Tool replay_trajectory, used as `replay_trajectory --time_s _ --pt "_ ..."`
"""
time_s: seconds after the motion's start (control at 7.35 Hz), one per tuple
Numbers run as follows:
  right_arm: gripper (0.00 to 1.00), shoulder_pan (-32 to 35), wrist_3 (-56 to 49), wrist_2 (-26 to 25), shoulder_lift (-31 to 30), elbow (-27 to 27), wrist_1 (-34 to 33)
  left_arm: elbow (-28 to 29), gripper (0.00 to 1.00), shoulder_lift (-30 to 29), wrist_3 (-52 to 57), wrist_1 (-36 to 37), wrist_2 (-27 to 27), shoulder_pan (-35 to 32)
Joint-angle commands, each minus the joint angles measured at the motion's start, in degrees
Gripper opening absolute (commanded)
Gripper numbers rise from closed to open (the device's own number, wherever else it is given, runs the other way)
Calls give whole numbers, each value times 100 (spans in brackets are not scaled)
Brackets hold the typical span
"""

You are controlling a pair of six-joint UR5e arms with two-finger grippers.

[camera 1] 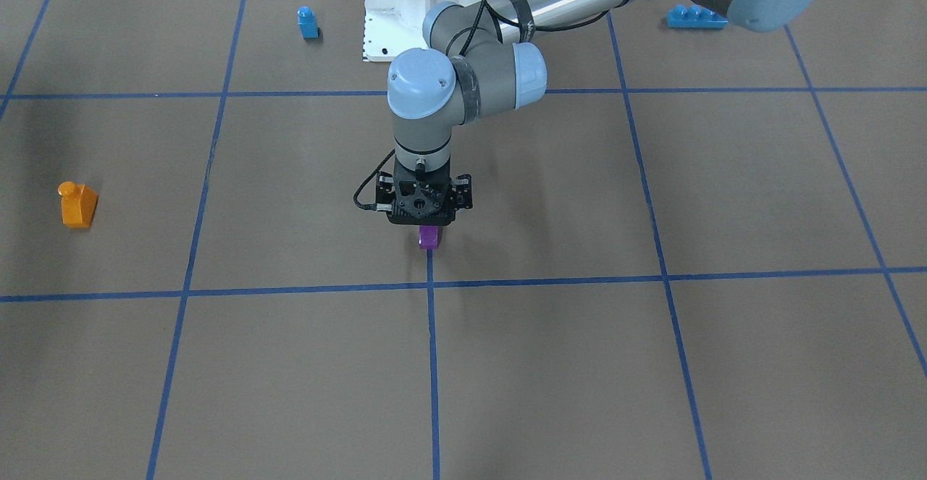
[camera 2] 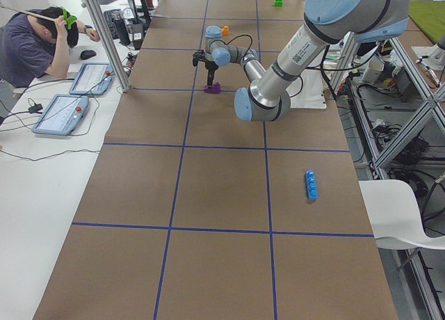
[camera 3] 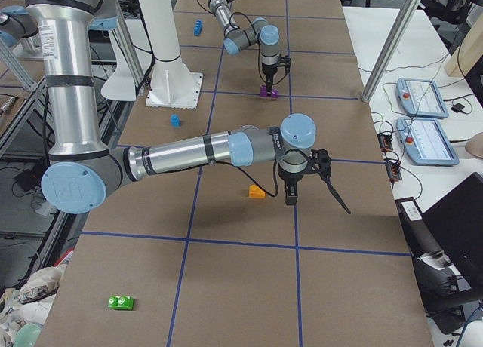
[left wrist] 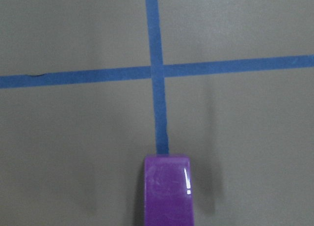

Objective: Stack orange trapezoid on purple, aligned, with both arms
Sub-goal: 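Release the purple block with the left gripper while the right gripper reaches for orange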

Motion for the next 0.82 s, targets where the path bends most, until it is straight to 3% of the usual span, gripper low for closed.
replay_trajectory --time_s 0.0,0.27,0.41,0.68 --pt "100 -436 964 -409 -5 327 269 -368 100 24 15 151 -645 -660" --pt "100 -1251 2539 -770 -241 1072 716 -1331 100 321 225 903 -902 -1083" --pt "100 -1717 3214 -955 -565 1110 1154 -1911 100 541 635 1482 -929 -1207" --pt "100 -2492 4183 -1526 -1234 744 2769 -2355 100 822 990 1962 -947 -1419"
